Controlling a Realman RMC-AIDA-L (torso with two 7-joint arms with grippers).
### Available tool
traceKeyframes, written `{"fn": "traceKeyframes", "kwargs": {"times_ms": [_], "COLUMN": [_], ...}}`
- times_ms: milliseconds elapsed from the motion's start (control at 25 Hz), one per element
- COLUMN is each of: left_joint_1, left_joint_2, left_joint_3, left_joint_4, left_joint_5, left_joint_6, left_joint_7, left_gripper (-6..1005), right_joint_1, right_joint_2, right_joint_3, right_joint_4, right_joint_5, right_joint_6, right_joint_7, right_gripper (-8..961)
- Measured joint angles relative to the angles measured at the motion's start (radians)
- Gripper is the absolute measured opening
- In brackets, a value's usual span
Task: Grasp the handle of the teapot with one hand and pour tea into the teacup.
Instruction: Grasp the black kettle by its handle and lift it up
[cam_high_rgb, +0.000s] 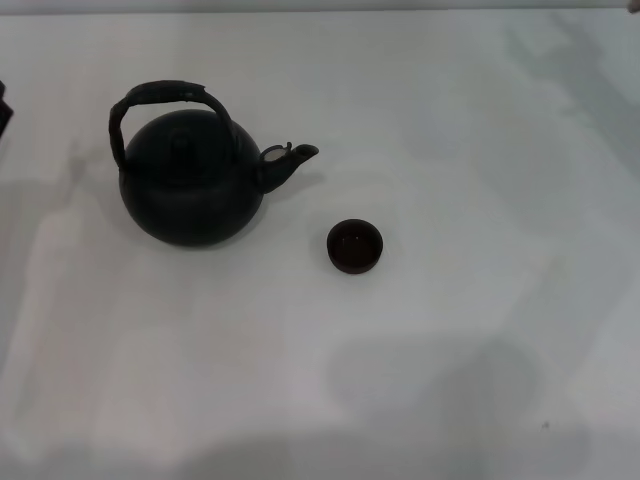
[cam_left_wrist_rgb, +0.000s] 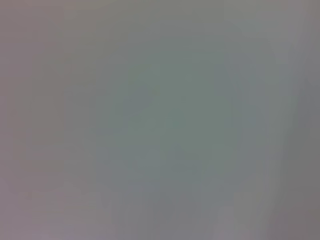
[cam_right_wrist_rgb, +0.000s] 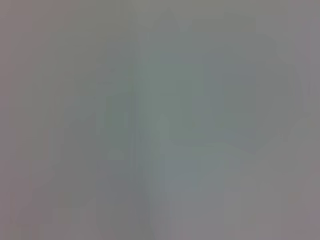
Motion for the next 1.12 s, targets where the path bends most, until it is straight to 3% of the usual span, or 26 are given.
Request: {"fn": "traceKeyframes", "kwargs": {"times_ms": [200,520,680,920,1120], "left_joint_1": [0.056,0.136,0.113,0.029,-0.007], "left_joint_2": [-0.002,-0.003,-0.005,-0.003,-0.007], "left_joint_3": [0.001,0.001,0.002,0.002,-0.001], "left_joint_4": [-0.004,-0.016,-0.018,-0.025,-0.03], "left_joint_5": [0.065,0.166,0.241,0.355,0.367], "left_joint_6": [0.06,0.164,0.159,0.104,0.04], "left_joint_7": [-0.002,-0.035,-0.034,-0.037,-0.034], "left_gripper": [889,888,883,874,867], "right_joint_1": [0.005,0.009,0.024,0.032,0.034], "right_joint_2": [-0.004,-0.007,-0.007,-0.008,-0.008], "right_joint_3": [0.045,0.147,0.149,0.149,0.149], "right_joint_4": [0.046,0.055,0.058,0.067,0.067], "right_joint_5": [0.099,0.107,0.109,0.112,0.113], "right_joint_6": [-0.026,-0.098,-0.125,-0.128,-0.127], "right_joint_7": [-0.092,-0.094,-0.094,-0.095,-0.096], "right_gripper": [840,840,840,840,841]}}
